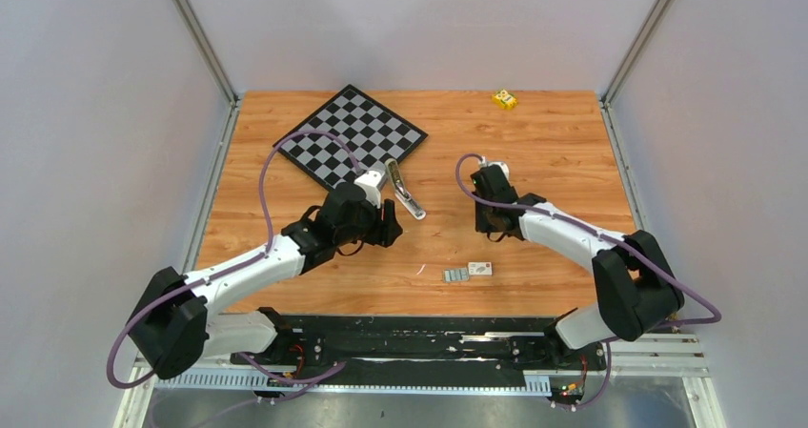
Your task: Load the staples into the stapler
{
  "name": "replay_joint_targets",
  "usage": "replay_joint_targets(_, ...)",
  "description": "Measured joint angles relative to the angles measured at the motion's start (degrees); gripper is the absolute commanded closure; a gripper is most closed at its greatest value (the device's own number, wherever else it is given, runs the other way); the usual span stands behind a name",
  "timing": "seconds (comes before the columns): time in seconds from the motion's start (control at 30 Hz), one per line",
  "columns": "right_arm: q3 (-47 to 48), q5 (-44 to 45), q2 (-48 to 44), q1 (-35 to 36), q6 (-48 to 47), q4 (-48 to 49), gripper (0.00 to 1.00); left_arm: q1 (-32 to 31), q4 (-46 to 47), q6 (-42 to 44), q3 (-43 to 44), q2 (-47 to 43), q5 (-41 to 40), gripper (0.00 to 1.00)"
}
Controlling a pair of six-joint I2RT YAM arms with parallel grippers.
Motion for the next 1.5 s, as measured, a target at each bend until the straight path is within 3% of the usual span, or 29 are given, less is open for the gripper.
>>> replay_joint_targets(0.27, 11.39, 5.14, 3.67, -1.81, 2.14, -0.07, 0.80, 0.00, -5.64, 4.11, 2.99, -2.69, -1.57, 0.43)
replay_joint_targets(0.47, 16.81, 8.26, 10.58, -2.32, 5.70, 0.26, 0.80, 0.00, -6.69, 4.42, 4.11, -3.19, 2.12, 0.43)
replay_joint_targets(0.93, 19.93, 12.11, 15.63, -3.76, 8.00, 1.20, 0.81, 0.00, -4.07, 3.45, 1.99, -3.76, 7.61, 0.43)
replay_joint_targets(1.5, 20.90, 13.99, 19.12, -4.02, 10.99, 1.81, 0.81, 0.00, -2.78, 3.32, 1.95, -3.37, 8.50, 0.43)
